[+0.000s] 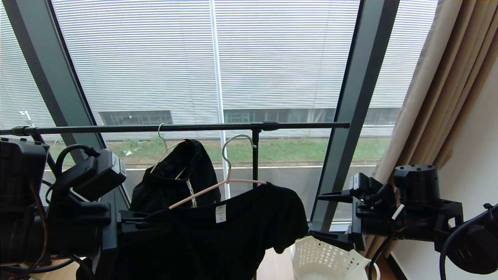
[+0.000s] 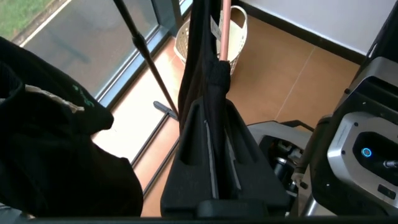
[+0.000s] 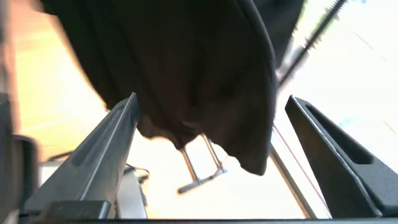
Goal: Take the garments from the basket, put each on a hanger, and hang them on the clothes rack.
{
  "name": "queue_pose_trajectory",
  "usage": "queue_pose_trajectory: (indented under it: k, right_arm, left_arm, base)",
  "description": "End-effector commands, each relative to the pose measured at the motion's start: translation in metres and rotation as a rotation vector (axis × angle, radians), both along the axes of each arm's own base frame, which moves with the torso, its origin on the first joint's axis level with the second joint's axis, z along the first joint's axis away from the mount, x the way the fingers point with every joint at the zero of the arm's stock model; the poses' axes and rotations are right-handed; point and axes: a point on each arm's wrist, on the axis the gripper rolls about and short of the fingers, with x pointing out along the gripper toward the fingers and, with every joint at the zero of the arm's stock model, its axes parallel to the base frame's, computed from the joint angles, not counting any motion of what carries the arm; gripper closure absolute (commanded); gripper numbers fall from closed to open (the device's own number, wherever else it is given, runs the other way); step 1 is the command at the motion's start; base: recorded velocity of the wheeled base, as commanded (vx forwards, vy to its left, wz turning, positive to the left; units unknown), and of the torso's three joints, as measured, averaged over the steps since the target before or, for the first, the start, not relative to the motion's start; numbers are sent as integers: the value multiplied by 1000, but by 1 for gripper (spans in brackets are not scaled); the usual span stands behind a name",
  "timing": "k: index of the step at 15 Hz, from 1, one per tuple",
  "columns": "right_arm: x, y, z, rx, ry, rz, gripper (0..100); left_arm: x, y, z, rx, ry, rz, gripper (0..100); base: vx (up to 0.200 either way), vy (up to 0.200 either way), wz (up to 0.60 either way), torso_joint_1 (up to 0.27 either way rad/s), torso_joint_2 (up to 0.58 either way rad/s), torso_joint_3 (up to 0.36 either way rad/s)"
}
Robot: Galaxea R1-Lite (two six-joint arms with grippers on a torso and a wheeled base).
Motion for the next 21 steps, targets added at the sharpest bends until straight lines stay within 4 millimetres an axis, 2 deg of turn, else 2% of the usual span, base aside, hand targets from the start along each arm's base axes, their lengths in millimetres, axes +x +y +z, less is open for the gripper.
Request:
queue_pose_trajectory:
  k: [1,4,7,8,13,21]
  right_arm:
    - [1,9,-10,-29,22,11,0]
    - [4,23,-24,-116,10,-43,0]
    - [8,29,-34,-141,-33,-84,0]
    - [10,29,-35,-141,-54,-99,100]
    - [14,29,-31,-115,-62,-135,100]
    - [39,-1,-23,-100,-100,-261,100]
  left_arm:
    - [-4,1,4,-10,-21,-4,100]
    - [-3,-1,6,-27,-46,-25,100]
    - [-3,-1,5,-26,-45,-24,100]
    - [-4,-1,4,-26,-37,-25,100]
    - [-8,1,-1,-31,-13,-14,100]
    - [-9,5,2,-34,-26,8,100]
  base:
    - [0,0,0,0,0,0]
    - [0,0,0,0,0,0]
    - [0,0,0,0,0,0]
    - [0,0,0,0,0,0]
    - [0,0,0,0,0,0]
    - [0,0,0,0,0,0]
